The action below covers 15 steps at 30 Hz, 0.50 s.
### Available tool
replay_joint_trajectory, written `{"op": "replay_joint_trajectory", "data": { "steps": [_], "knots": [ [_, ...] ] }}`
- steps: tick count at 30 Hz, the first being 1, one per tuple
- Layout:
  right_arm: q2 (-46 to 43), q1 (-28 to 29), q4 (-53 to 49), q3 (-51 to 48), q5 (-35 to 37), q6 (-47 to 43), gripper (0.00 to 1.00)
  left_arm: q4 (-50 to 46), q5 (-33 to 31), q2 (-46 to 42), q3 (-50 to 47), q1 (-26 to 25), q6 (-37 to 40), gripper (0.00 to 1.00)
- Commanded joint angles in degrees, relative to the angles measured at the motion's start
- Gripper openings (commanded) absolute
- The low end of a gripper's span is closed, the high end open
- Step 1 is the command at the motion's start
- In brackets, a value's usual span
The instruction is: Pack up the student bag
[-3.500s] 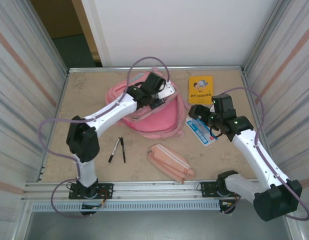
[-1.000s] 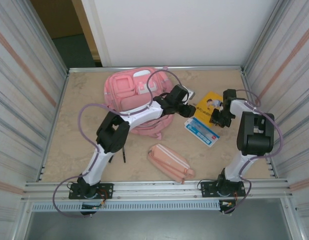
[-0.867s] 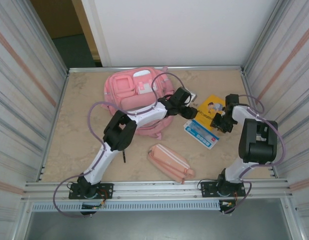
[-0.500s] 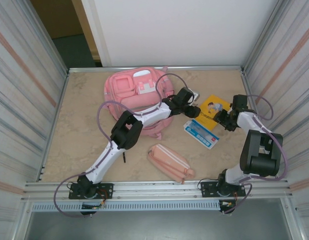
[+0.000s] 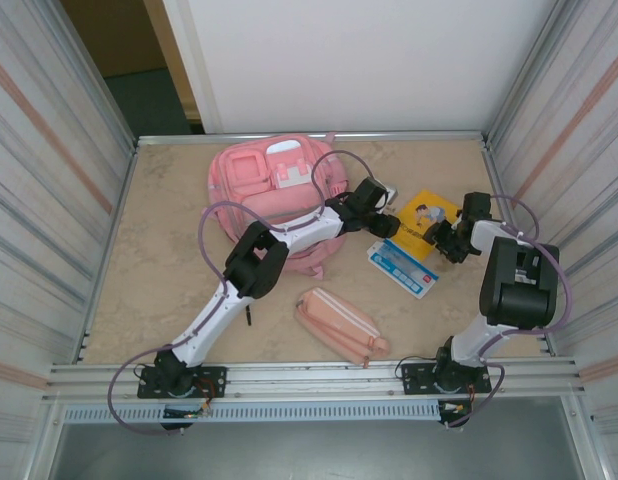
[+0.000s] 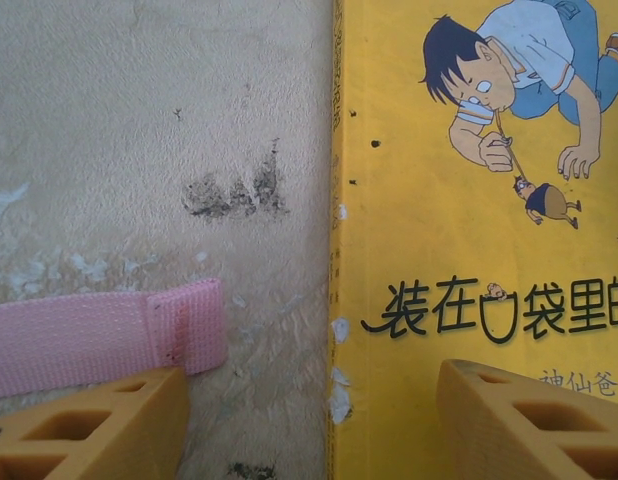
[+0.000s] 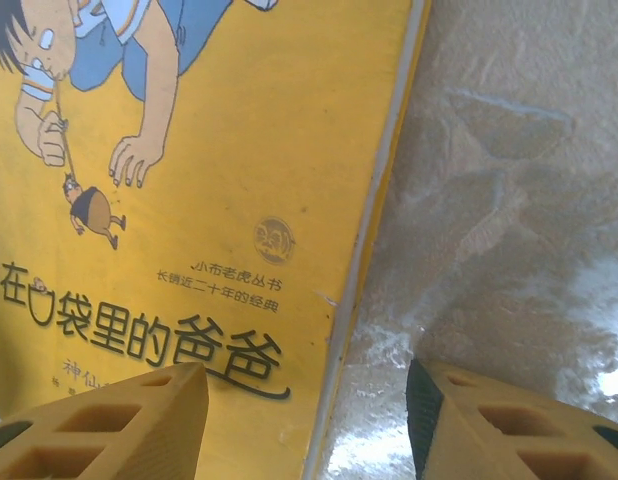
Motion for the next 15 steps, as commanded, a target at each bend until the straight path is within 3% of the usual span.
{"op": "replay_joint_trajectory", "data": {
  "steps": [1,8,15],
  "knots": [
    [1.6,0.0,2.3,-0.8,-2.8,1.4,0.55,-1.2,0.3,-0.8,-0.5,0.1,-0.9,0.66],
    [3.5,0.0,1.7,0.4,-3.8,1.5,0.55,-2.0,0.5,-1.6,-1.7,0.1,-4.4,0.66],
    [2.7,0.0,-3.2,1.9,-5.0,2.8,0.51,-6.4,6.3,-1.6,-1.6,1.9,-9.1,0.64]
  ]
}}
